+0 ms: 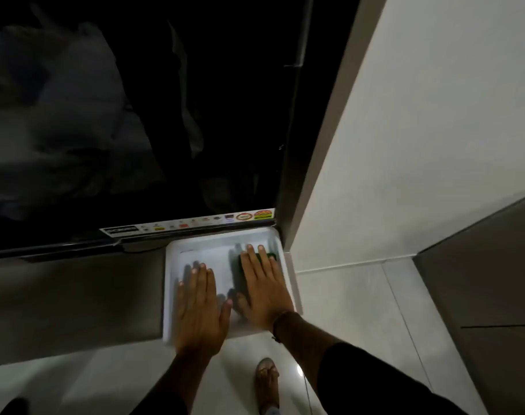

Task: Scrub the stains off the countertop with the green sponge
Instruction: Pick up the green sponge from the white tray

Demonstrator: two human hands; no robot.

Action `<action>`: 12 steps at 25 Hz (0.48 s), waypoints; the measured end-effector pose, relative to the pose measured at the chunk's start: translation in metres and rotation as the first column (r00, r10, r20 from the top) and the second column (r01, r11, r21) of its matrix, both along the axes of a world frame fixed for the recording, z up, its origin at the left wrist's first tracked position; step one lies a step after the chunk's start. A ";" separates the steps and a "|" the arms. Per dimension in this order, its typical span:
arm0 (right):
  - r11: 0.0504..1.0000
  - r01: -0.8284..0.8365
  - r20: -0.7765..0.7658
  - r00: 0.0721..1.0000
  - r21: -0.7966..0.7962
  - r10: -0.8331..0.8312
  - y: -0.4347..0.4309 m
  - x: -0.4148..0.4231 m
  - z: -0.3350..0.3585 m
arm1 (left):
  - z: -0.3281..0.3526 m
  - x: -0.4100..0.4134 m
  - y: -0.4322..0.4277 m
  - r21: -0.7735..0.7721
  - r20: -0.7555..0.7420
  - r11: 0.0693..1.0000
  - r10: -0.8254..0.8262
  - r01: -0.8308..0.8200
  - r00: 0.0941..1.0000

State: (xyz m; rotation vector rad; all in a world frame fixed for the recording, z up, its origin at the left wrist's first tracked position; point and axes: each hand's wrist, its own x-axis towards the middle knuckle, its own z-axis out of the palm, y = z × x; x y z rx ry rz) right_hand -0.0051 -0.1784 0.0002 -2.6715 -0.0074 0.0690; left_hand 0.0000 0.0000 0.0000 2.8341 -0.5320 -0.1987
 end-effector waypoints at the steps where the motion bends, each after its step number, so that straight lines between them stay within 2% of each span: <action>1: 0.999 0.003 -0.041 0.999 -0.036 -0.004 0.003 0.008 -0.004 | -0.002 0.004 0.002 -0.011 -0.010 1.000 0.022 -0.022 1.000; 3: 0.993 -0.007 -0.142 0.990 -0.122 -0.010 0.000 0.018 -0.009 | -0.004 0.010 0.003 0.000 -0.042 0.999 0.042 -0.042 0.998; 6: 0.985 -0.071 -0.245 0.969 -0.160 0.030 -0.002 0.023 -0.022 | -0.014 0.012 0.005 -0.003 -0.043 1.000 0.016 -0.016 0.999; 12: 0.978 -0.047 -0.195 0.981 -0.202 0.007 -0.001 0.021 -0.031 | -0.017 0.014 0.008 0.009 -0.019 1.000 -0.019 0.019 1.000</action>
